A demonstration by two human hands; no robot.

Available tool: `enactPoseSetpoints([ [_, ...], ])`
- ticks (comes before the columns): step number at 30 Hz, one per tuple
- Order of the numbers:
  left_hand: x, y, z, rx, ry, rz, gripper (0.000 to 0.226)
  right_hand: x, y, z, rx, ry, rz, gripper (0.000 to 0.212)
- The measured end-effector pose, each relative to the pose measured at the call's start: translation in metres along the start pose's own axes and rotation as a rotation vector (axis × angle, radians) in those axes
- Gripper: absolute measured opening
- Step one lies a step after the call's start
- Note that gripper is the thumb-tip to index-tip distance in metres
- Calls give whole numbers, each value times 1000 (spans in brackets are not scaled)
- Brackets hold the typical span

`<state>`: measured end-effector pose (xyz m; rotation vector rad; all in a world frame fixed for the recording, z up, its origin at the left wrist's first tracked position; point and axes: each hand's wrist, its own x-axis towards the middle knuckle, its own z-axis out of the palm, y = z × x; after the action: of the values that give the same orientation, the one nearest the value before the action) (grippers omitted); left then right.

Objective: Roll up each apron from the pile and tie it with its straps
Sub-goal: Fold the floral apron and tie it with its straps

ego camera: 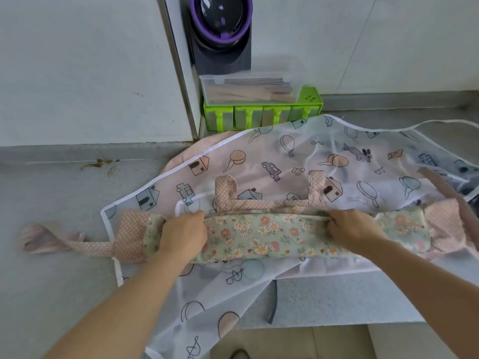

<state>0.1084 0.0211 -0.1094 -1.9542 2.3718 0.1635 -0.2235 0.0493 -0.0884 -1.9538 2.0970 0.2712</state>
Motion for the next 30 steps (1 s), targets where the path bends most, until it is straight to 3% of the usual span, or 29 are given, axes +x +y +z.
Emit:
enactPoseSetpoints([
  [8,4,17,-7,-27,101,-163,20,15,24,18,110,172,3,22],
  [10,0,40,-7,-121,314,36,28,15,26,21,112,198,-10,22],
  [12,-4,66,3,-215,447,424,26,15,29,22,115,200,-33,23],
  [14,-5,81,18,-176,324,640,30,18,33,20,128,184,-89,24],
  [16,-2,78,34,-34,178,607,46,22,41,17,102,155,-176,25],
  [19,2,71,46,91,112,590,56,26,57,22,-40,243,-248,34],
  [22,3,71,47,103,87,604,64,25,67,37,-115,352,-169,49],
  [27,4,72,46,118,62,604,85,29,73,50,112,432,6,46],
  [30,4,74,45,133,48,593,88,22,62,38,138,478,3,45],
])
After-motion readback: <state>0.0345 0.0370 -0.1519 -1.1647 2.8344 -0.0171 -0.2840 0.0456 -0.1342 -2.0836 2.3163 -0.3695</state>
